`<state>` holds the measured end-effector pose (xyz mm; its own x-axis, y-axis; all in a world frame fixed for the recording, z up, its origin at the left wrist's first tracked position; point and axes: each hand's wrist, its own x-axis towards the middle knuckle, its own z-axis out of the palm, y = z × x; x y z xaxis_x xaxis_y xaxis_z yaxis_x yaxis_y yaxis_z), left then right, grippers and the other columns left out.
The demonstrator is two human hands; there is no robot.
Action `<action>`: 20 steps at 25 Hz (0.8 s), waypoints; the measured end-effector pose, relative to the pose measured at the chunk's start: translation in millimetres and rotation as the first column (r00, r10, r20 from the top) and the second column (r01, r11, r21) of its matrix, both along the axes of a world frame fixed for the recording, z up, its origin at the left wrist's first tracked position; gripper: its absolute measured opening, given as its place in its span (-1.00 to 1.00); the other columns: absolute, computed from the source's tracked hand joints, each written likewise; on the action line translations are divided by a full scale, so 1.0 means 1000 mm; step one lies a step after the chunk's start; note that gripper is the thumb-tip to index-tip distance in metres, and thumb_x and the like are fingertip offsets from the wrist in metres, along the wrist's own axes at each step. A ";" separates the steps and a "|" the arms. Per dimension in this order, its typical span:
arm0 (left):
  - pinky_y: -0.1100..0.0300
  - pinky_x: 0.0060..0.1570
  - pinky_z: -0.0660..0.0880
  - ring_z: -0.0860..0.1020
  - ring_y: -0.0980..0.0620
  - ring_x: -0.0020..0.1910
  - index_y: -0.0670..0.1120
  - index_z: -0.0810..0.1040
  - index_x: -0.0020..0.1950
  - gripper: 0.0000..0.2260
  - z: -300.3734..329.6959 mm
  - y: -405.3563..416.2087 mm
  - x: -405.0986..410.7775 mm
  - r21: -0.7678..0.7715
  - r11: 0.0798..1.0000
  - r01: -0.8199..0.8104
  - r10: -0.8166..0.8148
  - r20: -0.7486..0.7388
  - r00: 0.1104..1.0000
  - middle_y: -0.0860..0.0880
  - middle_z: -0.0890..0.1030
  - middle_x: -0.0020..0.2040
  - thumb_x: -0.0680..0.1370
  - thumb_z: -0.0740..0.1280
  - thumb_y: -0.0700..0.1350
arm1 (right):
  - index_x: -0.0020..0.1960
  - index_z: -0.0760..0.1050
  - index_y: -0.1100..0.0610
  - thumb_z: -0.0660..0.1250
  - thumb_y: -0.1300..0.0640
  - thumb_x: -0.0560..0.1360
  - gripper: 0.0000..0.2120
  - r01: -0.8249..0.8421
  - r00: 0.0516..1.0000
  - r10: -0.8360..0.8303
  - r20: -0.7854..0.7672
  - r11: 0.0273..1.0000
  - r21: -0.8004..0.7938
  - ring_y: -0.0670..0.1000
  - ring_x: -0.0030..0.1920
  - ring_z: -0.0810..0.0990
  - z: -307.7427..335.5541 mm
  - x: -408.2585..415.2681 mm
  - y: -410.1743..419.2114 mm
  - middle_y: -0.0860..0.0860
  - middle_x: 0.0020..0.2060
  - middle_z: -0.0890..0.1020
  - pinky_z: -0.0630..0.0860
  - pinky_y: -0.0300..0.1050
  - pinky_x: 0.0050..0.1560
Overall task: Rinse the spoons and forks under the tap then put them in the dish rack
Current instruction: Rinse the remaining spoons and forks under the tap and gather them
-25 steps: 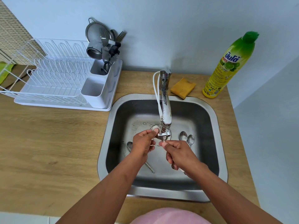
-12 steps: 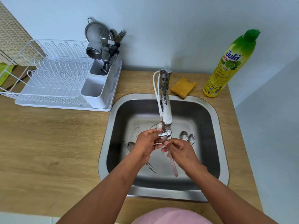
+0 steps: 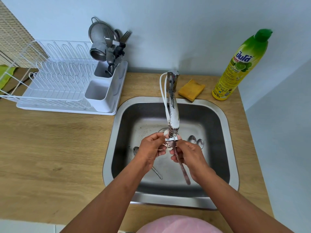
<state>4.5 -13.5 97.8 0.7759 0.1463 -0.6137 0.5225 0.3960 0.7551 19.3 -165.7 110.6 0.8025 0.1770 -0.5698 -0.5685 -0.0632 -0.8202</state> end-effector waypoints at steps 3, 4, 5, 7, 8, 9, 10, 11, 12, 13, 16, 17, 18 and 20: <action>0.22 -0.34 0.48 0.51 0.09 -0.39 -0.17 0.66 0.14 -0.84 -0.002 0.000 -0.003 -0.075 0.997 -0.012 0.011 -0.014 1.000 -0.04 0.66 -0.26 0.58 0.37 -0.24 | -0.12 0.75 0.07 0.30 -0.07 0.59 -0.67 0.023 0.993 -0.019 -0.117 0.999 0.026 0.02 -0.37 0.58 0.000 0.001 -0.001 0.07 -0.32 0.67 0.58 -0.10 -0.28; 0.23 -0.36 0.48 0.50 0.09 -0.40 -0.16 0.65 0.11 -0.86 -0.002 0.001 -0.003 -0.109 0.994 -0.011 0.008 -0.020 1.000 -0.04 0.64 -0.28 0.60 0.34 -0.23 | -0.10 0.75 0.11 0.32 -0.08 0.58 -0.67 0.020 0.987 -0.013 -0.158 0.999 0.047 0.01 -0.37 0.54 0.000 0.001 -0.002 0.07 -0.33 0.65 0.54 -0.09 -0.27; 0.23 -0.38 0.47 0.50 0.09 -0.41 -0.14 0.64 0.08 -0.88 -0.003 0.002 -0.004 -0.133 0.991 -0.006 0.003 -0.024 1.000 -0.03 0.63 -0.29 0.61 0.33 -0.20 | -0.08 0.75 0.15 0.33 -0.07 0.58 -0.66 0.024 0.980 -0.009 -0.198 0.997 0.072 0.01 -0.38 0.51 0.000 0.001 -0.001 0.06 -0.33 0.63 0.51 -0.10 -0.27; 0.22 -0.37 0.46 0.50 0.09 -0.41 -0.14 0.64 0.06 -0.86 -0.005 0.004 -0.006 -0.137 0.990 0.009 -0.013 -0.025 1.000 -0.04 0.63 -0.29 0.62 0.36 -0.10 | -0.03 0.72 0.24 0.35 -0.06 0.57 -0.64 0.041 0.967 -0.013 -0.256 0.994 0.104 -0.01 -0.41 0.47 -0.001 0.001 0.001 0.06 -0.35 0.61 0.47 -0.13 -0.30; 0.22 -0.36 0.46 0.50 0.09 -0.40 -0.15 0.64 0.07 -0.83 -0.007 0.005 -0.006 -0.128 0.992 0.018 -0.021 -0.023 1.000 -0.04 0.63 -0.28 0.61 0.37 -0.06 | 0.00 0.70 0.27 0.36 -0.06 0.57 -0.62 0.048 0.963 -0.018 -0.270 0.993 0.104 -0.01 -0.42 0.46 -0.002 0.001 0.002 0.06 -0.35 0.60 0.46 -0.14 -0.32; 0.22 -0.35 0.47 0.51 0.09 -0.39 -0.16 0.64 0.09 -0.80 -0.008 0.007 -0.007 -0.119 0.993 0.028 -0.030 -0.019 0.999 -0.05 0.64 -0.27 0.60 0.39 -0.05 | 0.02 0.69 0.29 0.35 -0.06 0.57 -0.61 0.057 0.959 -0.026 -0.281 0.993 0.102 -0.01 -0.43 0.46 -0.002 0.001 0.003 0.07 -0.35 0.60 0.45 -0.14 -0.34; 0.22 -0.35 0.47 0.52 0.09 -0.39 -0.17 0.65 0.10 -0.78 -0.009 0.008 -0.007 -0.111 0.993 0.038 -0.040 -0.014 0.999 -0.06 0.65 -0.26 0.58 0.41 -0.04 | 0.01 0.68 0.29 0.35 -0.06 0.58 -0.61 0.068 0.955 -0.037 -0.294 0.993 0.097 -0.01 -0.44 0.46 -0.002 0.001 0.004 0.07 -0.35 0.60 0.45 -0.14 -0.35; 0.23 -0.35 0.48 0.53 0.09 -0.39 -0.18 0.65 0.11 -0.76 -0.011 0.008 -0.008 -0.107 0.993 0.045 -0.046 -0.011 0.999 -0.06 0.67 -0.26 0.57 0.43 -0.03 | -0.01 0.69 0.27 0.34 -0.06 0.58 -0.62 0.080 0.949 -0.048 -0.310 0.993 0.091 -0.01 -0.44 0.46 -0.003 0.002 0.006 0.07 -0.35 0.61 0.45 -0.13 -0.35; 0.23 -0.35 0.49 0.54 0.09 -0.39 -0.18 0.66 0.11 -0.74 -0.011 0.009 -0.008 -0.106 0.993 0.045 -0.047 -0.011 0.999 -0.07 0.68 -0.26 0.55 0.45 -0.02 | -0.05 0.69 0.25 0.33 -0.05 0.59 -0.64 0.090 0.943 -0.058 -0.326 0.992 0.083 0.00 -0.44 0.46 -0.004 0.003 0.007 0.07 -0.36 0.61 0.45 -0.13 -0.35; 0.24 -0.36 0.50 0.55 0.09 -0.39 -0.19 0.67 0.11 -0.74 -0.012 0.009 -0.008 -0.104 0.994 0.041 -0.042 -0.014 0.999 -0.08 0.69 -0.25 0.54 0.47 -0.03 | -0.09 0.69 0.22 0.33 -0.05 0.59 -0.66 0.095 0.939 -0.064 -0.338 0.993 0.075 0.00 -0.44 0.47 -0.005 0.004 0.007 0.06 -0.36 0.62 0.44 -0.12 -0.35; 0.24 -0.36 0.52 0.57 0.08 -0.39 -0.22 0.68 0.12 -0.74 -0.014 0.010 -0.006 -0.099 0.995 0.029 -0.030 -0.010 0.999 -0.12 0.71 -0.23 0.51 0.50 -0.08 | -0.11 0.69 0.18 0.37 0.05 0.56 -0.77 0.078 0.943 -0.054 -0.329 0.995 0.061 -0.04 -0.47 0.45 -0.009 0.006 0.009 0.03 -0.37 0.61 0.43 -0.16 -0.39; 0.23 -0.34 0.52 0.58 0.08 -0.37 -0.19 0.70 0.12 -0.76 -0.014 0.010 -0.006 -0.093 0.995 0.028 -0.029 -0.009 1.000 -0.13 0.72 -0.20 0.51 0.50 -0.10 | -0.12 0.70 0.17 0.39 0.07 0.55 -0.80 0.072 0.946 -0.051 -0.319 0.996 0.055 -0.06 -0.48 0.45 -0.011 0.006 0.009 0.01 -0.36 0.61 0.44 -0.19 -0.40; 0.22 -0.33 0.52 0.59 0.08 -0.36 -0.16 0.72 0.10 -0.79 -0.014 0.011 -0.005 -0.083 0.996 0.027 -0.027 -0.008 1.000 -0.14 0.73 -0.17 0.52 0.49 -0.11 | -0.11 0.70 0.16 0.40 0.08 0.54 -0.82 0.065 0.952 -0.050 -0.303 0.997 0.041 -0.07 -0.47 0.44 -0.012 0.007 0.008 -0.01 -0.36 0.61 0.45 -0.20 -0.40; 0.21 -0.31 0.55 0.62 0.09 -0.33 -0.11 0.74 0.08 -0.84 -0.013 0.010 -0.004 -0.060 0.998 0.031 -0.031 0.002 1.000 -0.12 0.74 -0.11 0.54 0.47 -0.11 | -0.10 0.70 0.14 0.45 0.08 0.52 -0.86 0.060 0.964 -0.060 -0.257 0.998 -0.010 -0.07 -0.45 0.42 -0.014 0.008 0.006 -0.03 -0.35 0.60 0.45 -0.21 -0.37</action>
